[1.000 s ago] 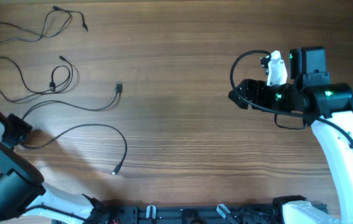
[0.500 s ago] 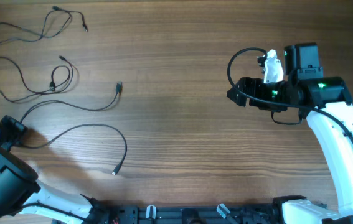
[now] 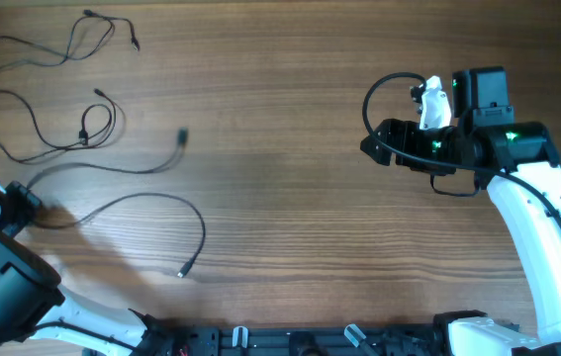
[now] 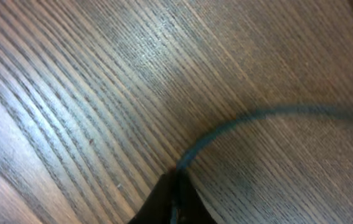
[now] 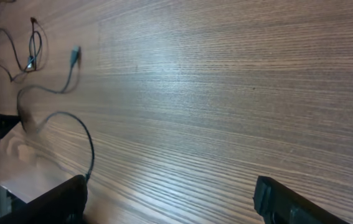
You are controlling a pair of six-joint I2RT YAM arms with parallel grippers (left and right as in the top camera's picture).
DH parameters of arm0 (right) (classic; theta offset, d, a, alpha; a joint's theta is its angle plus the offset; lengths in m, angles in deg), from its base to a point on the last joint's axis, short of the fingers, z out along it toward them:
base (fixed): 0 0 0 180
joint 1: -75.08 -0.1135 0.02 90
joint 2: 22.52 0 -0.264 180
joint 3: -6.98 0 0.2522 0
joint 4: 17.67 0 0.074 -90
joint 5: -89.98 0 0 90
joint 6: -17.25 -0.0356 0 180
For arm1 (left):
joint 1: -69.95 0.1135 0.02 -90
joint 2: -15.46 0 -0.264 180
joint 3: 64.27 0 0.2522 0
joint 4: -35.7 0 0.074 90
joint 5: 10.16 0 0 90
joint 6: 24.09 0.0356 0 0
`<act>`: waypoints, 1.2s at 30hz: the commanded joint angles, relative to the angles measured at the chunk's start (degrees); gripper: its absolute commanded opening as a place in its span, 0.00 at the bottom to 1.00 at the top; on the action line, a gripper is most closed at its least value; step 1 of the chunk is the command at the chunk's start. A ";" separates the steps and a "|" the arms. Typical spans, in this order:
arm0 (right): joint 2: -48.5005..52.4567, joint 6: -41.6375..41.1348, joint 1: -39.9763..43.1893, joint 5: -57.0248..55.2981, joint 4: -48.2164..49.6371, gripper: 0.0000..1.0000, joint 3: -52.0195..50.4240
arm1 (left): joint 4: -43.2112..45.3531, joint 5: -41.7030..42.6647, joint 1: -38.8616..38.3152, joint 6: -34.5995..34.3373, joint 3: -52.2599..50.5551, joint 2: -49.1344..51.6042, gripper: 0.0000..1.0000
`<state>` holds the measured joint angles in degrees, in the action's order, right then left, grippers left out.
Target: Untangle cables
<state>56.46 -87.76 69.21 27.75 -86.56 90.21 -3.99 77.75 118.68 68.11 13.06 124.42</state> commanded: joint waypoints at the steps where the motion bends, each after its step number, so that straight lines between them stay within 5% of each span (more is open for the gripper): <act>1: 0.22 -0.57 -0.17 -0.76 0.24 0.88 0.15 | -0.37 -9.05 0.31 2.27 -0.68 2.58 0.04; 6: 0.22 -0.59 -0.17 -0.76 0.31 0.88 0.15 | -0.59 -16.15 0.31 12.90 -0.59 2.47 0.04; 14: 0.22 -0.66 -0.17 -0.74 0.28 0.88 0.15 | -0.31 -18.56 0.24 19.80 3.06 -0.04 0.04; 24: 0.22 -1.68 -0.17 -0.76 0.24 0.88 0.15 | 1.86 -18.58 0.26 23.39 12.94 -2.16 0.04; 36: 0.22 -3.21 -0.17 -0.76 -0.02 0.88 0.15 | 11.61 -19.50 2.67 27.41 13.16 -2.14 0.04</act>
<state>56.46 -89.68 69.21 27.75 -86.63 90.21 6.26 59.37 119.97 94.07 25.43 123.59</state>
